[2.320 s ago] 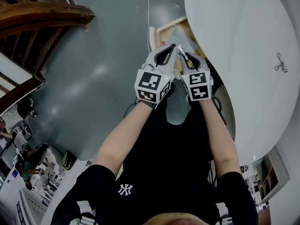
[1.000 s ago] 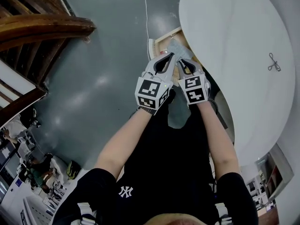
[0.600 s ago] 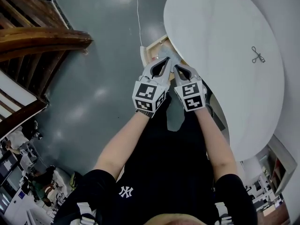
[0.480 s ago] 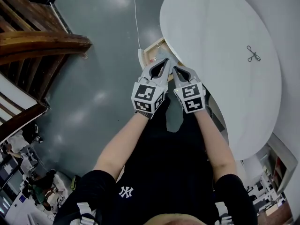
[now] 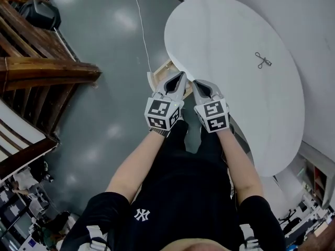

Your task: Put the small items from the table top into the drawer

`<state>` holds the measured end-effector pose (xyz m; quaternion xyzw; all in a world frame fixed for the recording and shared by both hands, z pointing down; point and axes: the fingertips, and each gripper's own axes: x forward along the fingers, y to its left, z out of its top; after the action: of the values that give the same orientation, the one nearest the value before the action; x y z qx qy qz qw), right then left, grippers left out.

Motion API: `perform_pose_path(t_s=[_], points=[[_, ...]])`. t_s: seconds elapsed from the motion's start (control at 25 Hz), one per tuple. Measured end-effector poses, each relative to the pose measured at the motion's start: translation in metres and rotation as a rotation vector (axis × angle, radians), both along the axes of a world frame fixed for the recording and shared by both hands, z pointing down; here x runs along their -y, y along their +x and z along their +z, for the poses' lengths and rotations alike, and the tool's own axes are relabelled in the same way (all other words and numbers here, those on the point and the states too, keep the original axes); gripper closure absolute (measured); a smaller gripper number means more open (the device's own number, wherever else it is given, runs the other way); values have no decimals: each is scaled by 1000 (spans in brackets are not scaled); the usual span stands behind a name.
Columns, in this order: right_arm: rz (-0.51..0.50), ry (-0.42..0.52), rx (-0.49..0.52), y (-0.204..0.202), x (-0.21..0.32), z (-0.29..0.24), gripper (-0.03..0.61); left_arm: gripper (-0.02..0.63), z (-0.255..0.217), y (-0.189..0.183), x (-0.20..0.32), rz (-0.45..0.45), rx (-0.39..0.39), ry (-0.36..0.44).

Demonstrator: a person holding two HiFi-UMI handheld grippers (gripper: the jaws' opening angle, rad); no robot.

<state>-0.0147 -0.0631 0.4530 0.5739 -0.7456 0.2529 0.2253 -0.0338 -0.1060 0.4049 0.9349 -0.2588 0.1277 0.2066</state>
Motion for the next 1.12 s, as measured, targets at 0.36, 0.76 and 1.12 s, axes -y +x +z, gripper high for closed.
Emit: perform_pose_path(t_s=[0.36, 0.76, 1.12], points=[[120, 50, -43, 71, -28, -37, 557, 614, -30, 61, -27, 108, -41, 25], [228, 59, -69, 177, -71, -42, 555, 614, -25, 144, -67, 182, -36, 10], [249, 42, -71, 259, -91, -30, 555, 614, -12, 218, -88, 209, -13, -4]])
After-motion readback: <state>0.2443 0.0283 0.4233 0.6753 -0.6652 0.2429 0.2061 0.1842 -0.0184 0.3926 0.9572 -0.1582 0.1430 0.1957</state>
